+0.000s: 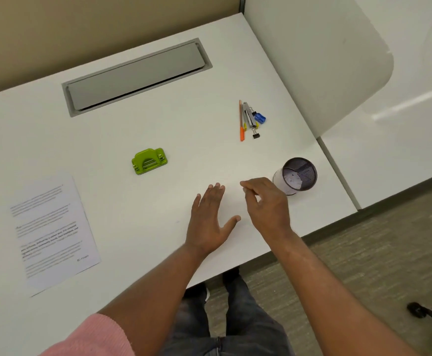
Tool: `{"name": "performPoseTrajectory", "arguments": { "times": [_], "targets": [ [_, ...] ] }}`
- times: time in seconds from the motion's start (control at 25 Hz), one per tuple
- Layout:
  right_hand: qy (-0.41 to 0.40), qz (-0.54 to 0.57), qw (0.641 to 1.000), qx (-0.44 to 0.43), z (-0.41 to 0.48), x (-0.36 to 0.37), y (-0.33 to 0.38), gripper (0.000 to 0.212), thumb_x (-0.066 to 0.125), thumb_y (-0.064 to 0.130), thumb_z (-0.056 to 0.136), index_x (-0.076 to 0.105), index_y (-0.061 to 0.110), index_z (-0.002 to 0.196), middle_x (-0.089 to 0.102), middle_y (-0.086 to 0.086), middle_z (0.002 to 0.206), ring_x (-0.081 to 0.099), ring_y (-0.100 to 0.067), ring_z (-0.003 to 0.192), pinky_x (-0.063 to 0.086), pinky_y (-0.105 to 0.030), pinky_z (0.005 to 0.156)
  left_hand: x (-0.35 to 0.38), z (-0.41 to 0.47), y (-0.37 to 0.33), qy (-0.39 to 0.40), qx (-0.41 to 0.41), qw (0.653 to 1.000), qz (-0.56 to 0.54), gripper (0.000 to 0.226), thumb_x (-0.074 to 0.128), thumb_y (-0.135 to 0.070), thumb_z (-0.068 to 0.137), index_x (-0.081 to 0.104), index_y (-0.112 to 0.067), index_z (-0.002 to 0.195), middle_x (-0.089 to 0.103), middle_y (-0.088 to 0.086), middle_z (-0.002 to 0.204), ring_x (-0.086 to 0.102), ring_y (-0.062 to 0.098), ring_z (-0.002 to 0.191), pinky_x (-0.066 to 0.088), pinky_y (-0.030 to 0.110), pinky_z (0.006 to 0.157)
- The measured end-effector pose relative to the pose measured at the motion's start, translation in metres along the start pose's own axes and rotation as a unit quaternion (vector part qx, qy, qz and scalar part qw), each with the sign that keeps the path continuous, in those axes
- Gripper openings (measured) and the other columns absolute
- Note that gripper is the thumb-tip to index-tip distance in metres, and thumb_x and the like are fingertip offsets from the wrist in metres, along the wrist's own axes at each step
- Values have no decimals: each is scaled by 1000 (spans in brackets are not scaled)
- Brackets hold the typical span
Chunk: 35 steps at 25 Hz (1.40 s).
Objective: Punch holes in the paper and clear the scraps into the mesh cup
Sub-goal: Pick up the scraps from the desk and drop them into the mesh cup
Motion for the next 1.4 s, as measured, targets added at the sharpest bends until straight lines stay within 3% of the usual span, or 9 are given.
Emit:
{"name": "performPoseTrajectory", "arguments": {
  "times": [0.16, 0.32, 0.44, 0.56, 0.76, 0.92, 1.0, 1.12, 1.4],
  "targets": [
    [138, 14, 990, -3, -27, 65, 22, 20, 65, 0, 95, 78, 8, 108, 75, -3, 103, 72, -16, 91, 60, -34, 82, -37, -50, 65, -92, -96, 989, 71, 66, 59, -49, 98, 41, -18, 153, 47, 3, 156, 42, 22, 144, 32, 44, 119],
    [274, -50, 960, -32, -43, 118, 36, 33, 56, 1, 97, 73, 11, 123, 70, -2, 124, 67, -22, 112, 56, -40, 94, -60, -86, 108, -96, -183, 974, 91, 64, 61, -40, 98, 42, -13, 153, 47, 7, 156, 43, 25, 143, 29, 43, 118],
    [349, -135, 922, -96, -44, 149, 43, 56, 50, -4, 93, 54, 13, 146, 53, -4, 151, 49, -23, 139, 45, -38, 112, -62, -97, 126, -18, -185, 977, 109, 70, 45, -45, 104, 22, -12, 161, 17, 7, 171, 14, 23, 158, 9, 44, 128],
    [383, -176, 897, -133, -49, 168, 46, 64, 54, -3, 90, 45, 11, 152, 43, -8, 159, 38, -25, 148, 36, -33, 116, -56, -97, 137, 40, -156, 976, 147, 75, 25, -57, 106, -1, -17, 164, -12, 5, 172, -15, 21, 158, -6, 48, 129],
    [316, -201, 906, -195, -65, 160, 39, 50, 71, -5, 83, 66, 4, 132, 67, -12, 135, 64, -29, 123, 60, -38, 85, -46, -97, 148, 29, -128, 976, 175, 76, 22, -59, 106, -3, -17, 164, -12, 8, 172, -13, 24, 159, -6, 49, 128],
    [335, -246, 886, -206, -62, 152, 47, 31, 65, -6, 83, 74, 3, 112, 72, -10, 110, 70, -30, 97, 59, -38, 63, -43, -97, 149, 18, -122, 976, 178, 77, 23, -59, 106, -3, -16, 164, -10, 8, 172, -11, 26, 159, -5, 50, 127],
    [391, -303, 849, -186, -57, 156, 59, 26, 52, -3, 88, 70, 6, 104, 66, -8, 105, 64, -27, 94, 50, -35, 62, -44, -97, 149, 23, -122, 976, 178, 77, 22, -60, 106, -4, -17, 164, -11, 8, 172, -11, 25, 159, -4, 50, 127],
    [438, -346, 812, -170, -51, 160, 73, 21, 46, -2, 88, 64, 7, 93, 61, -10, 102, 62, -29, 89, 36, -34, 61, -44, -98, 149, 26, -123, 977, 172, 77, 23, -59, 106, -4, -17, 164, -12, 8, 172, -12, 25, 159, -3, 51, 127],
    [425, -324, 836, -122, -54, 172, 75, 15, 54, 4, 93, 64, 7, 104, 63, -12, 106, 63, -29, 93, 45, -35, 68, -43, -98, 149, 21, -125, 977, 169, 76, 22, -59, 106, -2, -16, 164, -10, 8, 172, -11, 25, 159, -3, 50, 128]
  ]
}}
Point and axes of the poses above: each hand's wrist, its own z-axis towards the middle knuckle, its own x-axis out of the palm, y = z × x, the point moved 1 cm from there along z, towards the middle knuckle
